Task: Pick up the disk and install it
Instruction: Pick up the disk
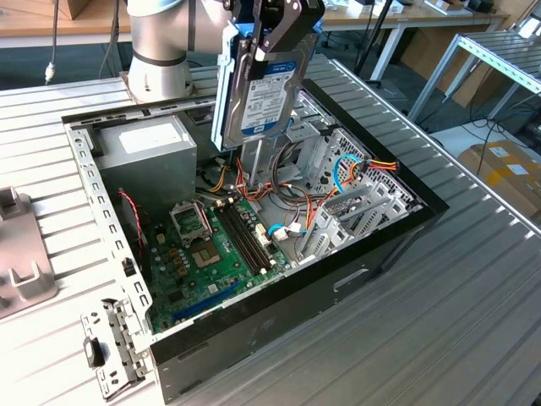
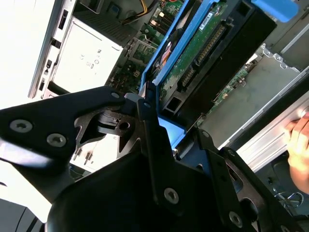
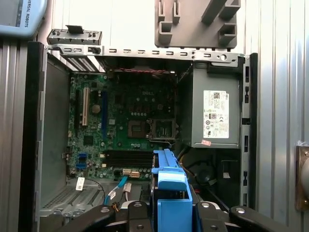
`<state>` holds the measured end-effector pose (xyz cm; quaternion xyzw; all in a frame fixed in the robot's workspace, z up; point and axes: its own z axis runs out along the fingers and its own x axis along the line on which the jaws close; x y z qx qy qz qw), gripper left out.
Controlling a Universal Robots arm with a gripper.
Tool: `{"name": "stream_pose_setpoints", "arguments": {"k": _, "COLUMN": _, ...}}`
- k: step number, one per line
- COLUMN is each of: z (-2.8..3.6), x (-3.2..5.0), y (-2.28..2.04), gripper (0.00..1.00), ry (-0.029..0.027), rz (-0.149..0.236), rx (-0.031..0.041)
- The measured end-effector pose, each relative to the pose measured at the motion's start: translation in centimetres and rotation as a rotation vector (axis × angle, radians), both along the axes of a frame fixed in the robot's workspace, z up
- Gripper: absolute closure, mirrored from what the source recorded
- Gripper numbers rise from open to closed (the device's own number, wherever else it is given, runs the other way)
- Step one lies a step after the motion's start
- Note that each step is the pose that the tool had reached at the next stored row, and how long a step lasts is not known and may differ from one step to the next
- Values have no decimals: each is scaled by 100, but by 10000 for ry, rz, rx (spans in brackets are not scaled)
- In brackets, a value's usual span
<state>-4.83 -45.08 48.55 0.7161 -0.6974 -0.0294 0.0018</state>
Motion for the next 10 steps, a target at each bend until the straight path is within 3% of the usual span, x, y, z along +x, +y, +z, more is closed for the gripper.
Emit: {"name": "stream_pose_setpoints", "arguments": {"k": 10, "z": -1, "x": 18, "y": -29, "gripper": 63, "ry": 0, "rz": 0, "rx": 0}}
